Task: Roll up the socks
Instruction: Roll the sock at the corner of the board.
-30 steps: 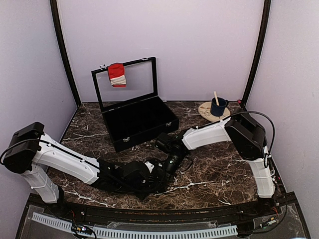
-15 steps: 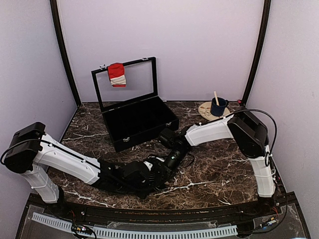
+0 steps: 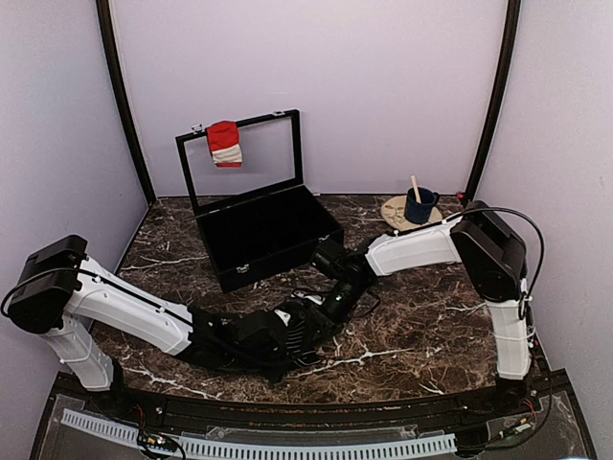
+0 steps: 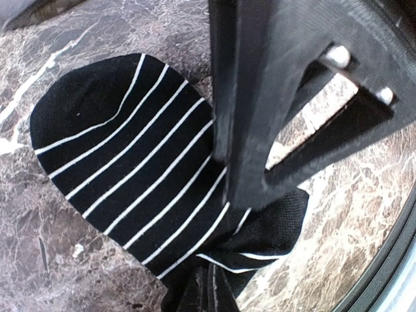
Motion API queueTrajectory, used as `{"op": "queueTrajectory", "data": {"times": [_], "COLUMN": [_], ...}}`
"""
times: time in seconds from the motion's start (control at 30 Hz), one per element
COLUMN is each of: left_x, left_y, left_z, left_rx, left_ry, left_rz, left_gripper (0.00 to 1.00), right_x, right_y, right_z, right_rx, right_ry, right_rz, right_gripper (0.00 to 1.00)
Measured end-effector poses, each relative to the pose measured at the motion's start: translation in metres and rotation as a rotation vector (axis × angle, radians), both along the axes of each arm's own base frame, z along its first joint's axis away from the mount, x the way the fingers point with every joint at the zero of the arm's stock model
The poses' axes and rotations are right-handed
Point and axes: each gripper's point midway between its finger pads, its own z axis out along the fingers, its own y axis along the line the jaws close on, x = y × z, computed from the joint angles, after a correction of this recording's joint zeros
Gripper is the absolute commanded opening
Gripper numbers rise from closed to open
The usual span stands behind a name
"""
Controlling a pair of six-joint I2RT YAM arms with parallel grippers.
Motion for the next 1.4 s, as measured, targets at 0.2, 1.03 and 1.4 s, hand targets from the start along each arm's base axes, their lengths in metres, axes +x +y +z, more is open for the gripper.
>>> {"op": "queueTrajectory", "data": {"times": [0.2, 1.03, 1.4], "left_x": [0.001, 0.0, -0.004], "left_y": [0.001, 0.002, 0.003], "left_z": [-0.001, -0.001, -0.002], "left_rx": [-0.008, -0.048, -0.07], "left_ry": [0.017, 0.128, 0.195], "left_rz": [0.025, 0.025, -0.004], "left_gripper": [0.0, 0.0, 0.0], "right_x": [0.01, 0.0, -0.043], "right_y": [-0.011, -0.049, -0.031], "right_z": [0.001, 0.04, 0.048], "right_rx": [-0.018, 0.029, 0.046], "right_ry": [-0.112, -0.818, -1.097], "right_rz": [-0.029, -0.112, 0.055], "right_gripper": [0.27, 0.25, 0.28]}}
